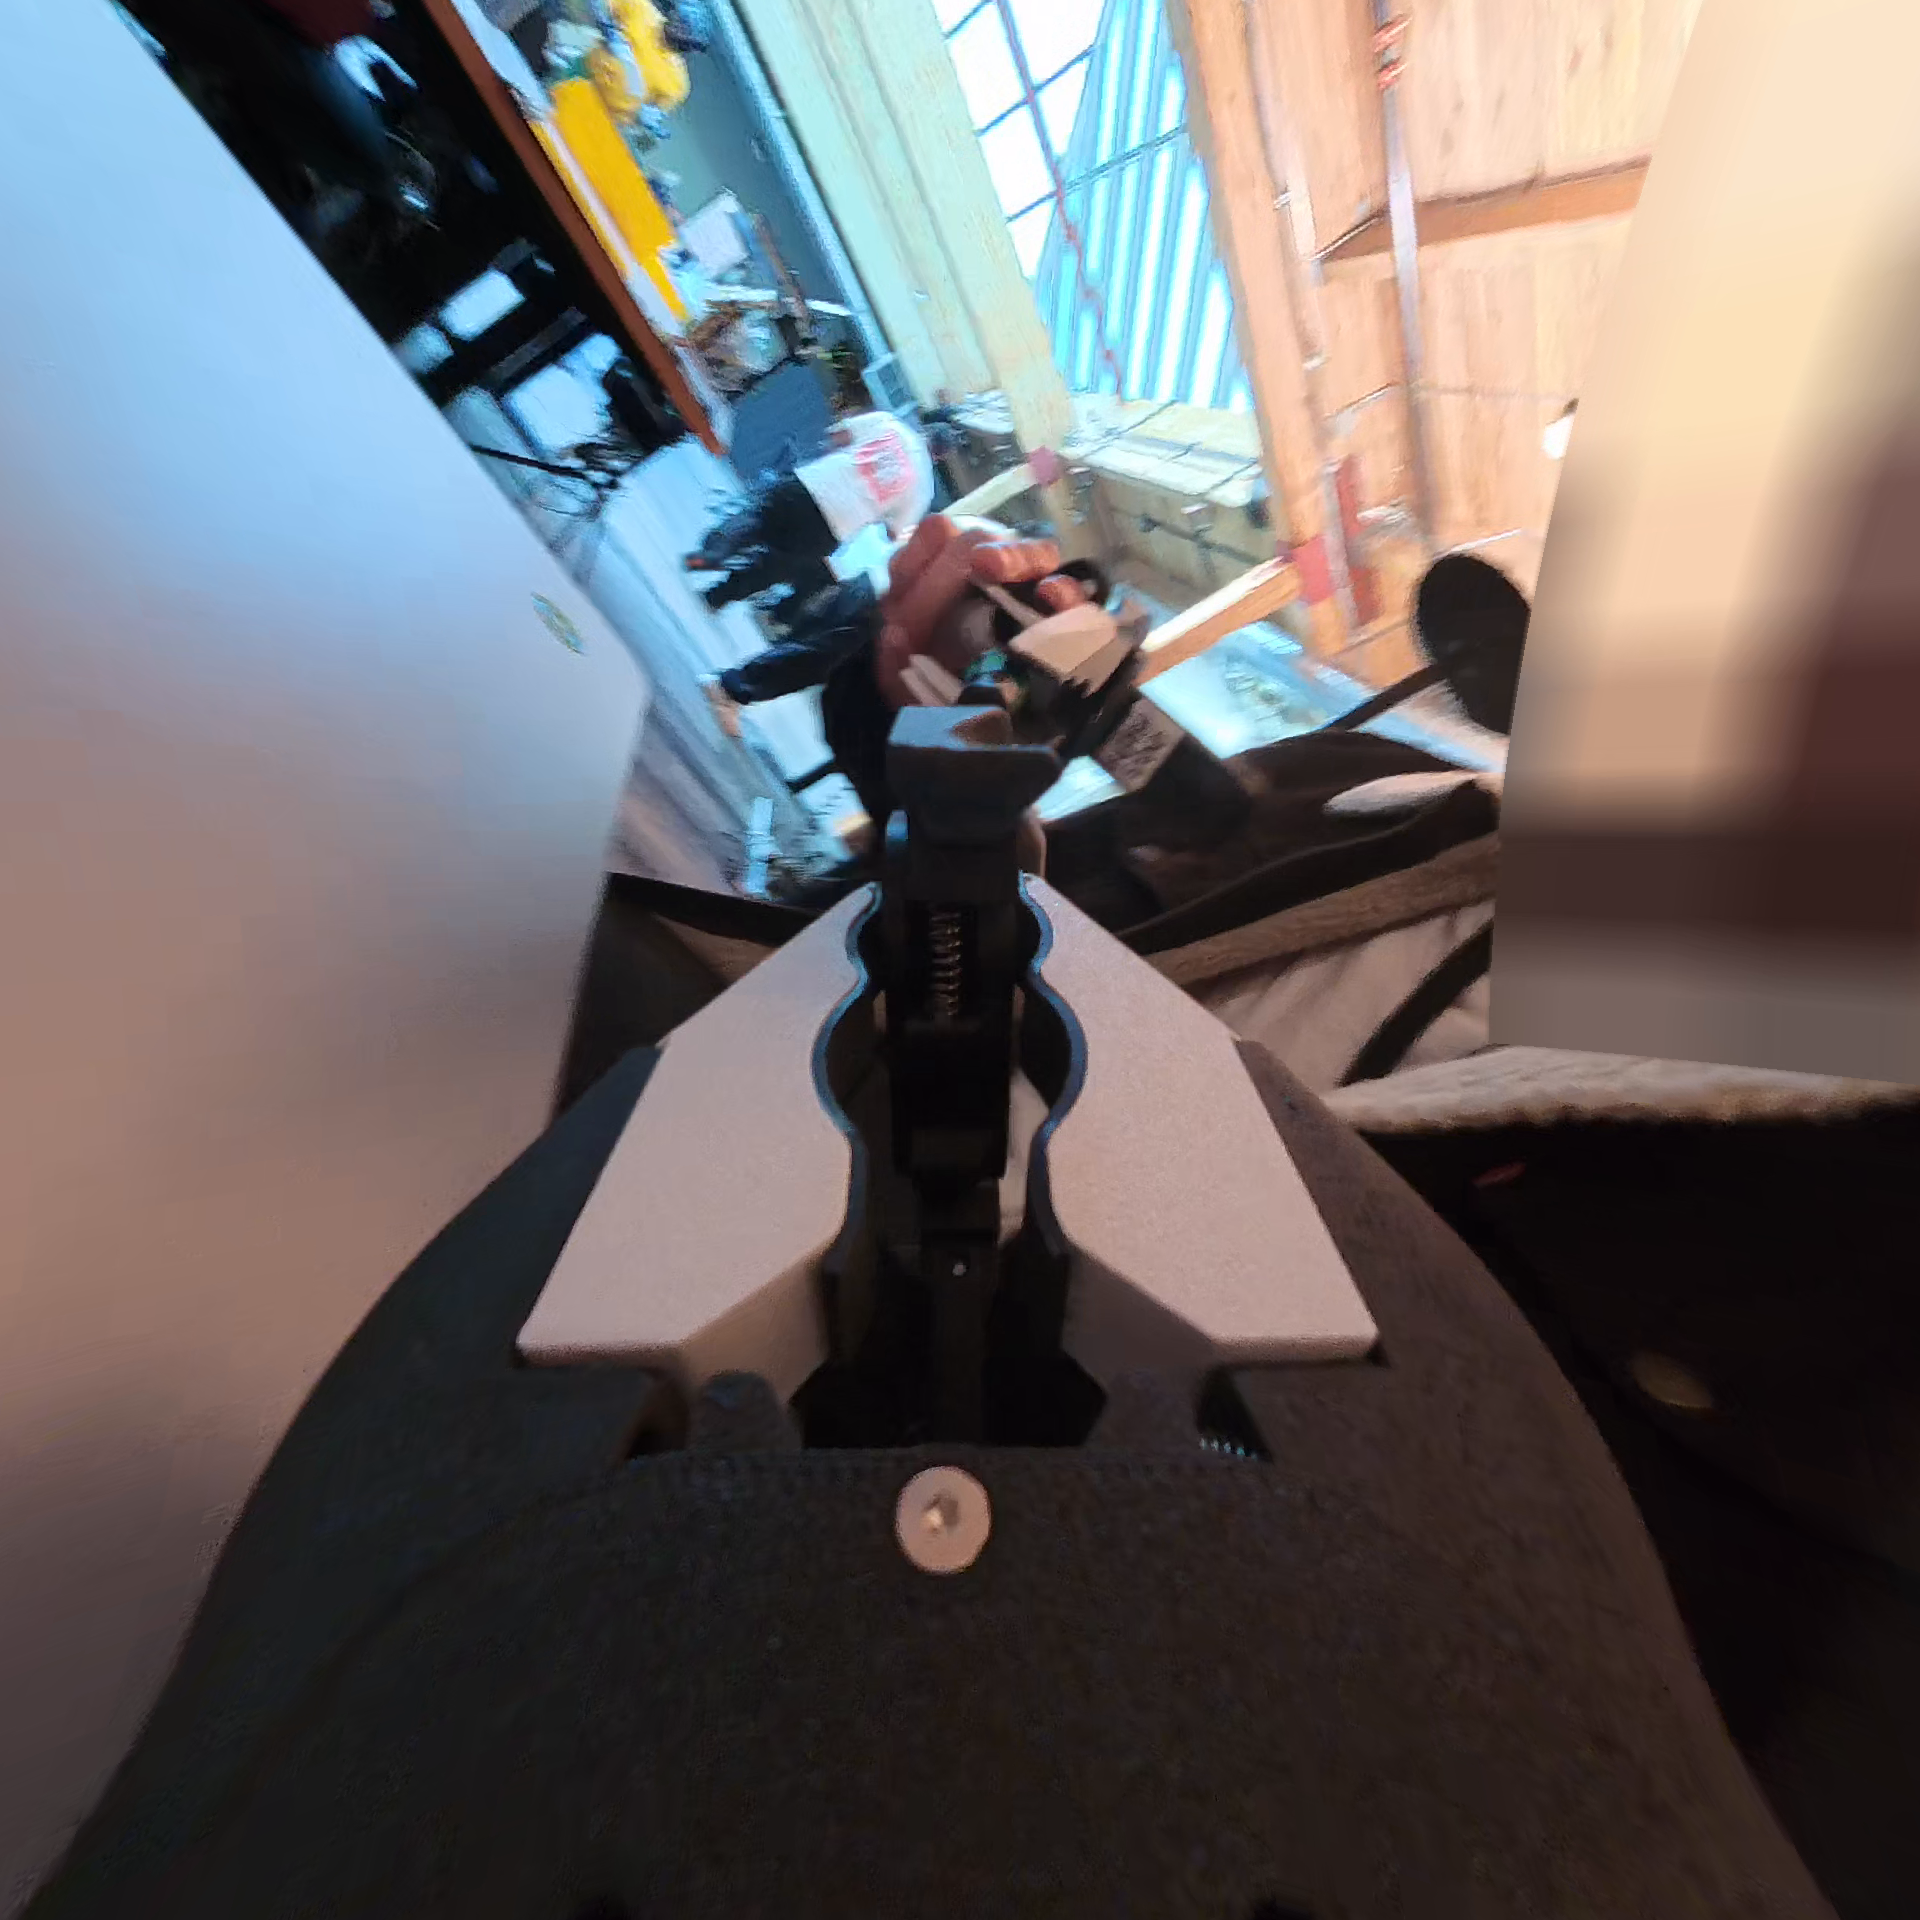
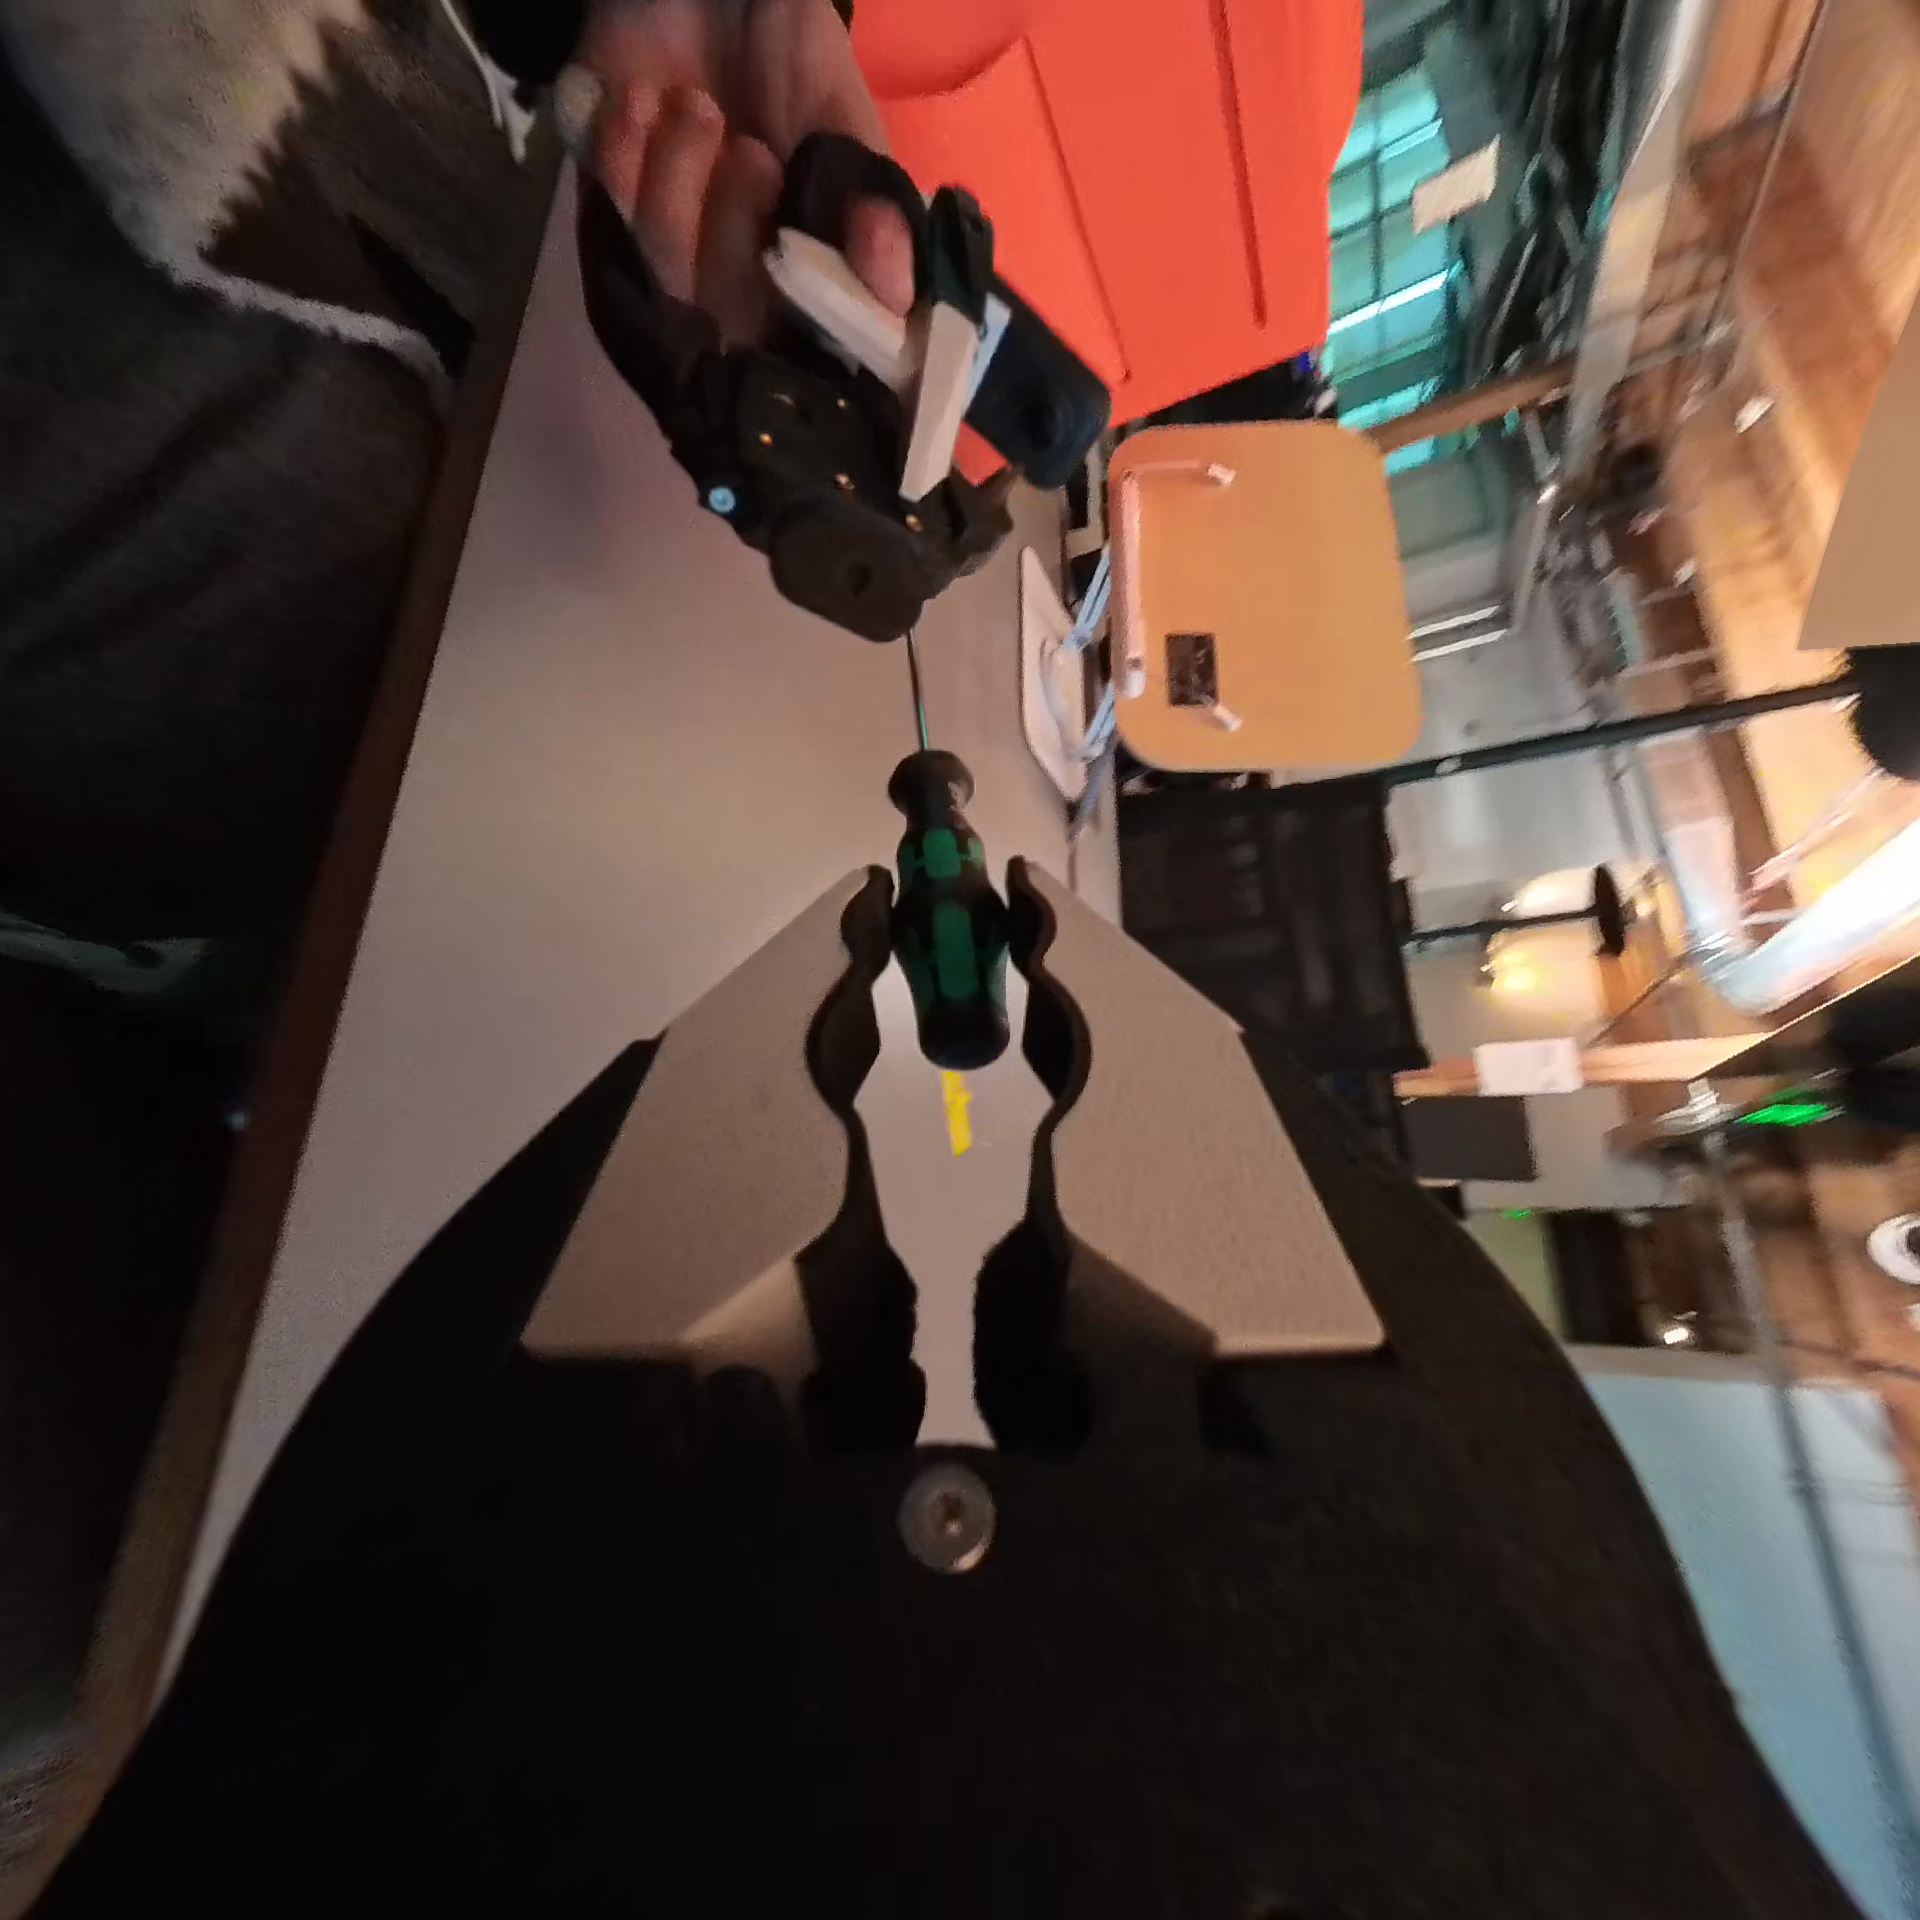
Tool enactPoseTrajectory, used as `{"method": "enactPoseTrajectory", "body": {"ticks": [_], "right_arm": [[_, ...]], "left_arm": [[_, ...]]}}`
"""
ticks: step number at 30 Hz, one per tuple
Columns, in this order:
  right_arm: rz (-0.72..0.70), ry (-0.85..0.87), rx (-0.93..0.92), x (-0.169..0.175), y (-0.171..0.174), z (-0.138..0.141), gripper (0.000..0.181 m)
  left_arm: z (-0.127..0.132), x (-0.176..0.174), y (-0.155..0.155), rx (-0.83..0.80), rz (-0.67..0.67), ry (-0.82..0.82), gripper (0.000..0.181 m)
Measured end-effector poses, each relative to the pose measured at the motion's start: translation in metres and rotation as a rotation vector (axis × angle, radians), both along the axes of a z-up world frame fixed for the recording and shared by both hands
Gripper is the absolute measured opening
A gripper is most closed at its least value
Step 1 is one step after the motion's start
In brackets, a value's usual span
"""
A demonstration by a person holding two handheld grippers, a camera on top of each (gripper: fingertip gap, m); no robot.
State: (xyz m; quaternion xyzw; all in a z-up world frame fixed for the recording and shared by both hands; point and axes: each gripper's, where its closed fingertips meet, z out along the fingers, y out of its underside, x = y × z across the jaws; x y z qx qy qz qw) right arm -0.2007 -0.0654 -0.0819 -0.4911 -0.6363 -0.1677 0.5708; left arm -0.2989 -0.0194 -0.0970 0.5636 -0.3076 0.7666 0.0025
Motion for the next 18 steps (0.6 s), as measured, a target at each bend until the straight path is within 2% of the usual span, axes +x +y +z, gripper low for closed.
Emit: {"method": "enactPoseTrajectory", "body": {"ticks": [5, 10, 15, 18], "right_arm": [[0.047, -0.015, 0.07, 0.002, 0.0, -0.002, 0.021], [0.041, 0.125, -0.11, 0.001, 0.0, -0.006, 0.021], [0.087, -0.08, 0.118, 0.005, 0.0, -0.005, 0.021], [0.109, -0.165, 0.165, 0.01, 0.004, -0.005, 0.021]], "left_arm": [[0.0, 0.0, -0.005, -0.082, -0.042, -0.007, 0.021], [-0.004, 0.006, -0.007, -0.058, -0.021, 0.044, 0.022], [-0.002, 0.006, -0.014, -0.215, -0.09, 0.044, 0.021], [-0.011, 0.009, -0.017, -0.199, -0.107, 0.074, 0.021]]}}
